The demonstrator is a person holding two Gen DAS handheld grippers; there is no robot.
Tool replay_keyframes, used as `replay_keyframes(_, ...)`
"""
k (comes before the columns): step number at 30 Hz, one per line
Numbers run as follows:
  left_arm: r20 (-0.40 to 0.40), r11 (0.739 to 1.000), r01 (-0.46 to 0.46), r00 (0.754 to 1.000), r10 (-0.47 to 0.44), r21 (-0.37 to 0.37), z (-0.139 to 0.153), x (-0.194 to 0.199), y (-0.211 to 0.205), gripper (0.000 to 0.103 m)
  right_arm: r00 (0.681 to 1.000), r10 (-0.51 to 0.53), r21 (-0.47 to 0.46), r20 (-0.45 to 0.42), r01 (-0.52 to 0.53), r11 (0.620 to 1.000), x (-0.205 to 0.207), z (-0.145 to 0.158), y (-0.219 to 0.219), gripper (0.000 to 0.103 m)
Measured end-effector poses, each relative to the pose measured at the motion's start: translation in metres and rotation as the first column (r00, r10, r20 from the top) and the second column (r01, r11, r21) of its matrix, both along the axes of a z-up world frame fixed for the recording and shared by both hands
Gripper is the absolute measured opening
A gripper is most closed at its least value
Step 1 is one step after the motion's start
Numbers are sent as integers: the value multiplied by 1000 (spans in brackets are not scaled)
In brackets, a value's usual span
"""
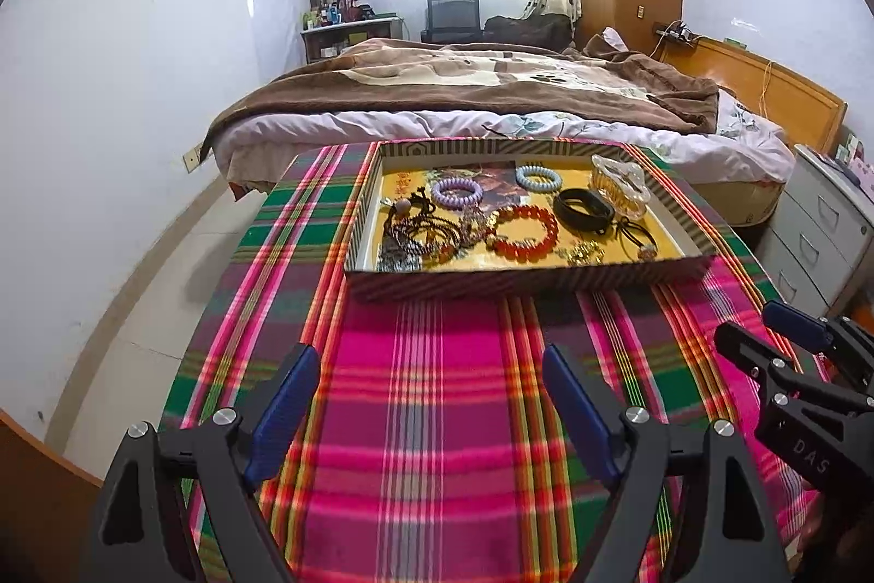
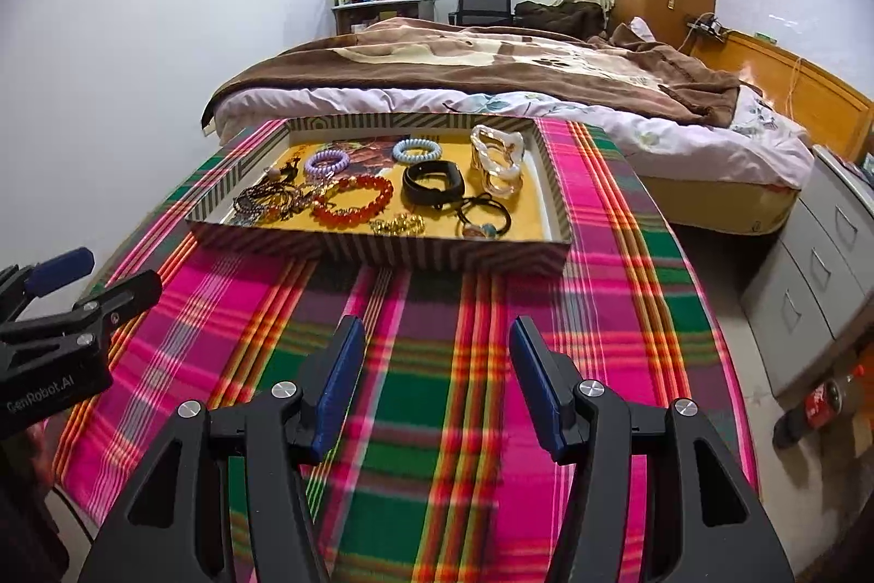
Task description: Organize jewelry
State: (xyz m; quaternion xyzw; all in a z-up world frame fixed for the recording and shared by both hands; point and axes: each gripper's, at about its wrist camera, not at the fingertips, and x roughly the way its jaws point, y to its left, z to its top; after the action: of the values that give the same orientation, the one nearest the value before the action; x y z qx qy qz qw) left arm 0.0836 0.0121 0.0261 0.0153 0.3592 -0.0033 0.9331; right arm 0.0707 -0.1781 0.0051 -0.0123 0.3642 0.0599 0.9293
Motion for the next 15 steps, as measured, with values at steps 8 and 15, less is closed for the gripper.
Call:
replay_keyframes(8, 11, 1000, -9, 1000, 8, 12, -6, -25, -5, 83, 1000, -2, 16, -5, 2, 1000, -17, -6, -1, 56)
replay_keyframes(15, 13, 1000, -5, 1000, 4, 5, -9, -36, -6, 83, 1000, -3, 22, 6, 3, 1000, -25, -5, -1, 56)
